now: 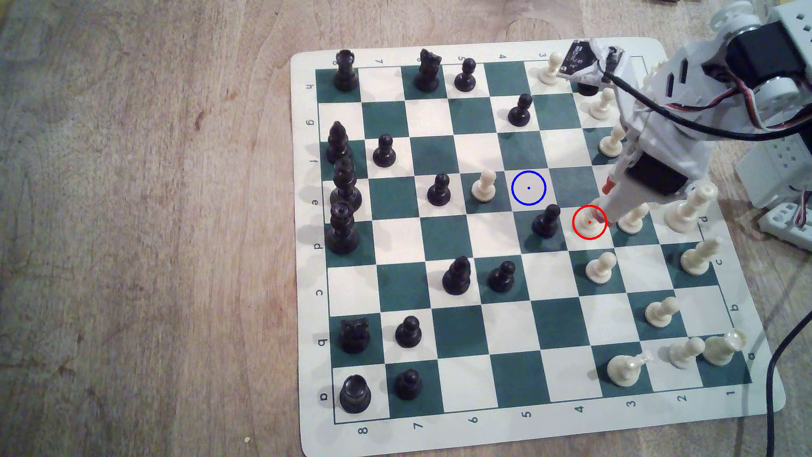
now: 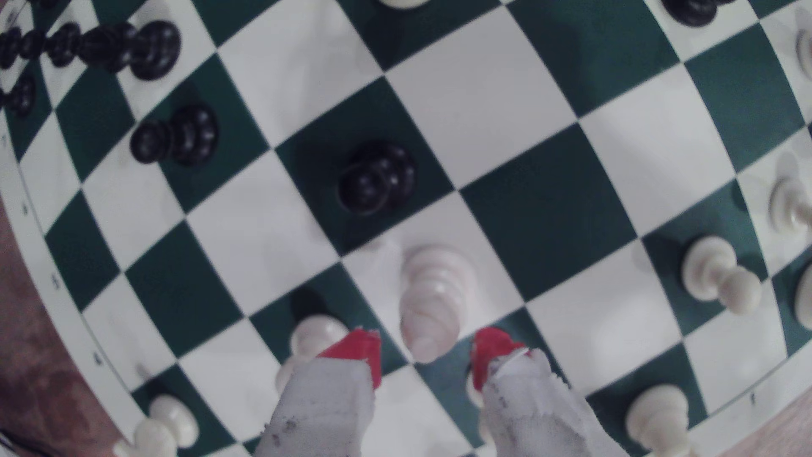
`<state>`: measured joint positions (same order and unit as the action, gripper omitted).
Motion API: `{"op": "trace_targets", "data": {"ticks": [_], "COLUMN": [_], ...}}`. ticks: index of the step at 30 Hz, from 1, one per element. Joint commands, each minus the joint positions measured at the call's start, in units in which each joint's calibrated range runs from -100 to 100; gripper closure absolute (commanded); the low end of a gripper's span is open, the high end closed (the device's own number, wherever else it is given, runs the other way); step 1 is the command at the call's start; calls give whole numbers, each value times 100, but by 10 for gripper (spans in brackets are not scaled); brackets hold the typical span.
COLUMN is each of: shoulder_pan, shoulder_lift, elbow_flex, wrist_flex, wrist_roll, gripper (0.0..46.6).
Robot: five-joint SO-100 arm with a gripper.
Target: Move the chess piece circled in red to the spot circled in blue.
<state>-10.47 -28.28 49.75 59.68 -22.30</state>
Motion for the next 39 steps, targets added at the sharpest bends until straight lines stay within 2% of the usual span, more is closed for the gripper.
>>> {"op": "trace_targets", "data": {"ticks": [1,19,22,23,31,39], "shoulder_pan": [-13,3,3,3,3,144], "shoulder_lift": [111,519,527,527,451,-466], "elbow_flex": [-43,-52,-52,-52,-52,-669], "wrist_flex": [-170,-514,-514,-514,-481,338], "wrist_roll": [20,0,15,15,15,78], "gripper": [353,357,392,464,464,464]}}
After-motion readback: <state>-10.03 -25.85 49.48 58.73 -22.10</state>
